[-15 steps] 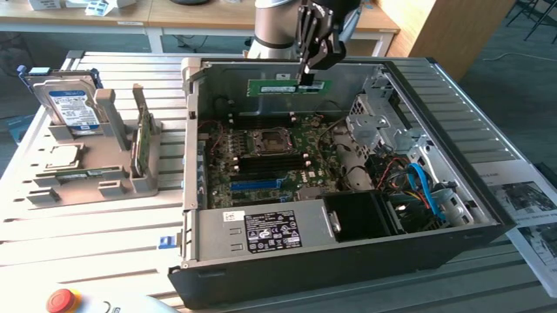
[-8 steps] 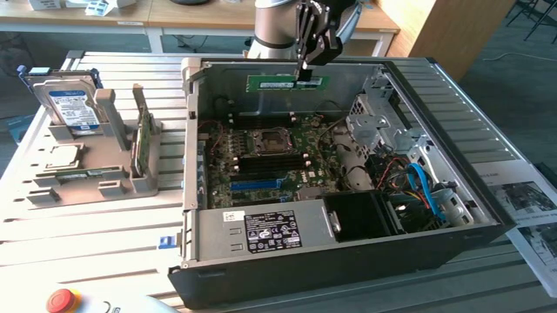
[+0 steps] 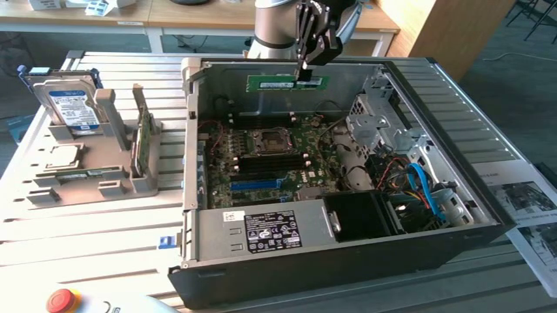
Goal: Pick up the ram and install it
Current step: 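Insert the ram into the slot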
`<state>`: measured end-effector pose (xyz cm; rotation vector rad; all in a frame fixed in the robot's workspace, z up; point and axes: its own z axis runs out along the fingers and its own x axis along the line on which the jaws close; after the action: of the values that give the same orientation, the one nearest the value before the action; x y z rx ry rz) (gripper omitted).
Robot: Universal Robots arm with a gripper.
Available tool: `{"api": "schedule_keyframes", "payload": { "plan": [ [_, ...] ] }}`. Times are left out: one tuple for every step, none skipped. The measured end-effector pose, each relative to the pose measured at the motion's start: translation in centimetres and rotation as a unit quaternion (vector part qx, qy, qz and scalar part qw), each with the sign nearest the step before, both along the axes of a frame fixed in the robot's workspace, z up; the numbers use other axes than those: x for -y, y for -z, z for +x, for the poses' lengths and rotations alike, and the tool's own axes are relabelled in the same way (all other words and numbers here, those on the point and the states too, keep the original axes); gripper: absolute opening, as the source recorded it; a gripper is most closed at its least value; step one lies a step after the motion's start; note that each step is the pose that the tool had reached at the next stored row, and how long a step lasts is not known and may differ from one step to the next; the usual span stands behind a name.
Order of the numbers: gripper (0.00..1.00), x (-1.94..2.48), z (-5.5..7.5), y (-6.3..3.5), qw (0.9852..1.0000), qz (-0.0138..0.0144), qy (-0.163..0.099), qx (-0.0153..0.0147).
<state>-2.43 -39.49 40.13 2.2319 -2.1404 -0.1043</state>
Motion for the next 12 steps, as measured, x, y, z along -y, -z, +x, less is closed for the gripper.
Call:
{"api": "schedule_keyframes", "payload": {
  "plan": [
    [0.12,0.0,0.0,0.0,1.0,0.0,0.0,0.0],
    [0.12,0.0,0.0,0.0,1.0,0.0,0.0,0.0],
    [0.12,0.0,0.0,0.0,1.0,0.0,0.0,0.0],
    [0.12,0.0,0.0,0.0,1.0,0.0,0.0,0.0],
    [0.12,0.0,0.0,0.04,1.0,0.0,0.0,0.0],
    [0.12,-0.01,0.0,0.11,1.0,0.0001,0.0,0.0],
    [0.12,0.0,0.0,0.22,1.0,0.0,0.0,0.0],
    [0.12,0.0,0.0,0.37,1.0,0.0,0.0,0.0],
    [0.12,0.0,0.0,0.55,1.0,0.0,0.0,0.0],
    [0.12,0.0,0.0,0.73,1.0,0.0,0.0,0.0],
    [0.12,0.0,0.0,0.9,1.0,0.0,0.0,0.0],
    [0.12,0.0,0.0,1.08,1.0,0.0,0.0,0.0]
  ]
}}
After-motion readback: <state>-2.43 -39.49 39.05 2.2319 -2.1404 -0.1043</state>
